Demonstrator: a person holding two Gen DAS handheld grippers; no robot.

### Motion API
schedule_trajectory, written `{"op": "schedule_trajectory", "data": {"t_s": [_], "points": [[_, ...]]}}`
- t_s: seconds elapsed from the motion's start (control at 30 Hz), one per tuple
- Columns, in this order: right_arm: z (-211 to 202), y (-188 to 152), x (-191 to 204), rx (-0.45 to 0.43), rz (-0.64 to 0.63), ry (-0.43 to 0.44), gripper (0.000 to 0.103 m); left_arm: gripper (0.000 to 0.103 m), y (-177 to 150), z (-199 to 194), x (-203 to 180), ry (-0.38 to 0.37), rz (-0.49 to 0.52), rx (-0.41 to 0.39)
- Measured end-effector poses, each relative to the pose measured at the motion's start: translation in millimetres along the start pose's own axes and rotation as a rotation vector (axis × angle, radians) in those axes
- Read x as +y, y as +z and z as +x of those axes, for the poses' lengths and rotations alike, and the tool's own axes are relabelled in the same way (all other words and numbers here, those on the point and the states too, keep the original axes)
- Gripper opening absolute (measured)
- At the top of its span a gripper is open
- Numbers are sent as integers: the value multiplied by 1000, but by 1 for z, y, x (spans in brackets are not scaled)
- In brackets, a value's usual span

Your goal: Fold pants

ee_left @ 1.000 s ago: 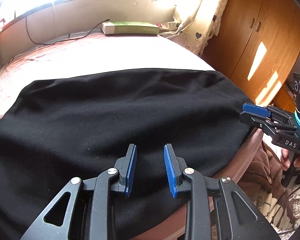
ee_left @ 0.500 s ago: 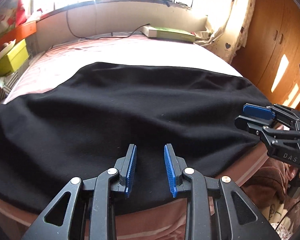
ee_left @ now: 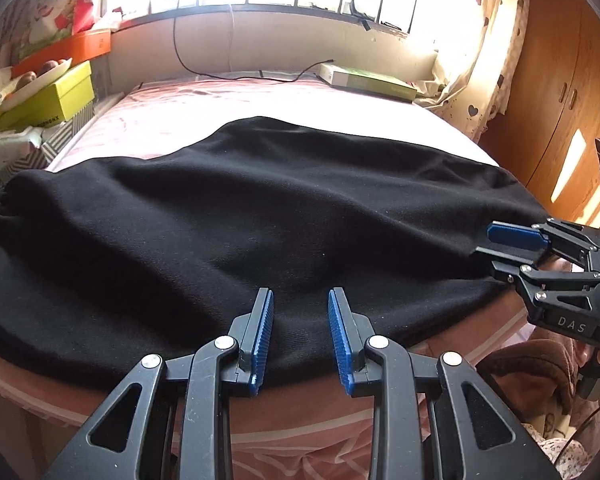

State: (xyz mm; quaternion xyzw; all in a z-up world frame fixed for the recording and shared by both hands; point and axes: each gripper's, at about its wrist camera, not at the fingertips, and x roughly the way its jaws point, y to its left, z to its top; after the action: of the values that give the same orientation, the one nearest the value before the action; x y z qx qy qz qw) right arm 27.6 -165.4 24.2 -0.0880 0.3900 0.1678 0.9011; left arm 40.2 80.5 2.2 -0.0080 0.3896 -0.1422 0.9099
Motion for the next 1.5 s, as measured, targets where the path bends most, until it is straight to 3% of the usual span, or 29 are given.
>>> {"op": "schedule_trajectory", "data": {"t_s": [0.13,0.23,0.33,0.43,0.57,0.7,0.83,1.1,1.33,1.5], "points": [[16,14,14,-1,29,42,45,61,-2,-6,8,19,-6,-15],[27,11,34,52,-19,68,45,61,-5,-10,18,17,-19,-25],[18,5,55,20,-99,13,45,61,-7,-13,30,15,-38,-35],[12,11,61,24,-119,60,45,61,-10,-18,36,-3,-42,-49],[13,30,69,-43,-106,101,45,62,-10,-23,45,68,-38,-53],[40,35,87,38,-126,116,45,62,-11,-27,61,96,-71,-58],[36,30,108,27,-192,148,45,62,-12,-28,71,121,-87,-57],[47,38,117,20,-156,141,45,62,-19,-33,86,131,-104,-62],[43,51,129,-8,-196,221,45,62,-21,-38,99,148,-128,-72],[62,59,142,4,-202,187,45,62,-23,-43,110,172,-148,-75]]}}
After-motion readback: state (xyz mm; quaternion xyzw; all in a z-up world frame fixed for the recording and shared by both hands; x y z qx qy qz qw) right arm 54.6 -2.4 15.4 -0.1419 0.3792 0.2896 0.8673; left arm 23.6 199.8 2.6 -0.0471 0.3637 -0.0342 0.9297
